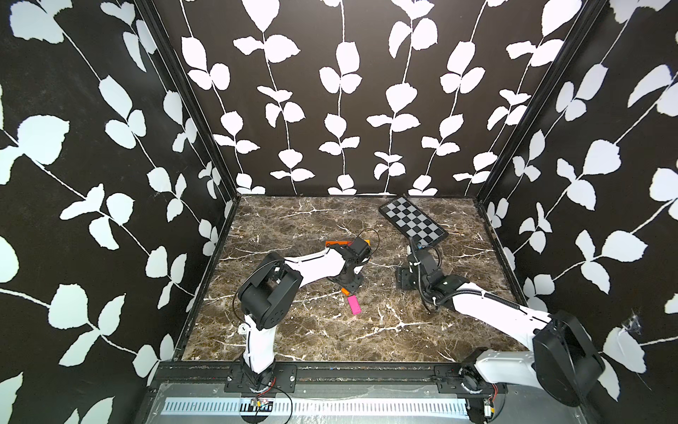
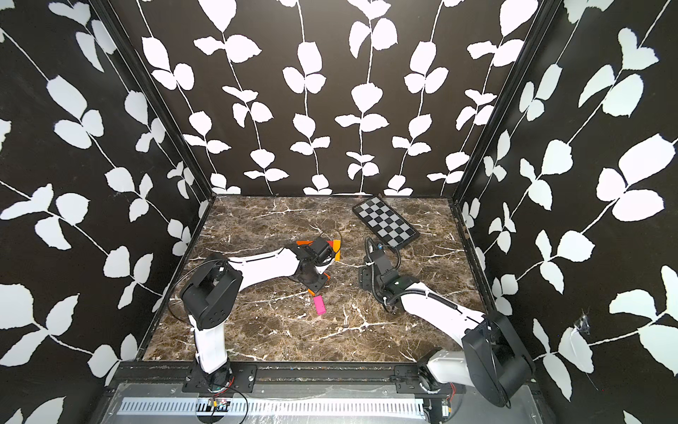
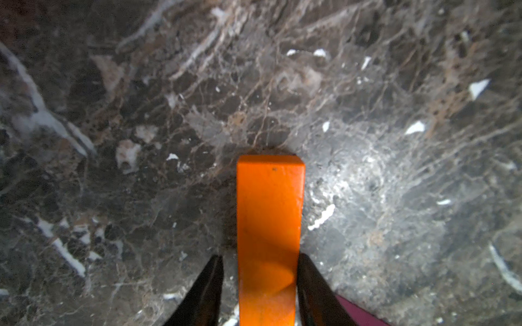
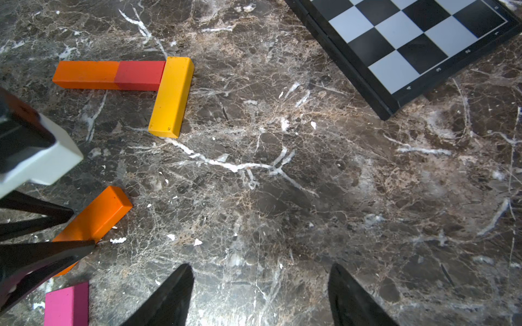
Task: Assemble the number 7 with building blocks
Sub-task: Move the building block to the center of the board.
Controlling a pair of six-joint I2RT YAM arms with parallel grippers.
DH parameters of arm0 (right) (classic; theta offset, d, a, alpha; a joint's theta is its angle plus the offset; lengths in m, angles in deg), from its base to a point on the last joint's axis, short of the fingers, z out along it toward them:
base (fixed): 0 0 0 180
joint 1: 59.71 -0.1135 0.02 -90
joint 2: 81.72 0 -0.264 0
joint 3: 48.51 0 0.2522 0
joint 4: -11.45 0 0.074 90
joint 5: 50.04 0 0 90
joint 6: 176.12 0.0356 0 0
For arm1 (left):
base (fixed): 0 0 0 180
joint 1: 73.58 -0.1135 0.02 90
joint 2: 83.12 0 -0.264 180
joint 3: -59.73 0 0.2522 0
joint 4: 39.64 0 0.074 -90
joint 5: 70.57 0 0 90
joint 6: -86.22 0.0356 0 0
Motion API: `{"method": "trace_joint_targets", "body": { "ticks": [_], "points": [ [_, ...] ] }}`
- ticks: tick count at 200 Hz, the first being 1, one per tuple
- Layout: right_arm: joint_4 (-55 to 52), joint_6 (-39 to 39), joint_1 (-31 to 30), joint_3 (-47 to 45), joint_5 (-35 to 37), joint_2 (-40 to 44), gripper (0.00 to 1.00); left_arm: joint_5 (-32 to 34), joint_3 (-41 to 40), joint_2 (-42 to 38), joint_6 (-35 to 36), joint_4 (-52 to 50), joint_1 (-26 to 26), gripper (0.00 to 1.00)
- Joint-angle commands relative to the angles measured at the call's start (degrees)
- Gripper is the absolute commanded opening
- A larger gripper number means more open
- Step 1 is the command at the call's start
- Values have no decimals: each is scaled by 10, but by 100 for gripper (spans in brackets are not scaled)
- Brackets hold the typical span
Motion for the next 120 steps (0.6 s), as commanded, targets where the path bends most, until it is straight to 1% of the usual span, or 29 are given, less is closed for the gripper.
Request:
{"method": "trace_joint_targets", "body": {
  "ticks": [1, 11, 76, 120],
  "points": [
    [13, 10, -1, -8, 8, 2, 75, -5, 15, 2, -5, -10, 3, 33],
    [13, 10, -1, -8, 7, 0, 75, -7, 17, 5, -6, -11, 3, 31],
    [14, 10, -1, -10, 9, 3, 74, -11, 24, 12, -14, -14, 3, 32],
    [-4, 19, -1, 2, 27, -5, 73, -29, 47, 24, -71, -21, 3, 32]
  ]
}}
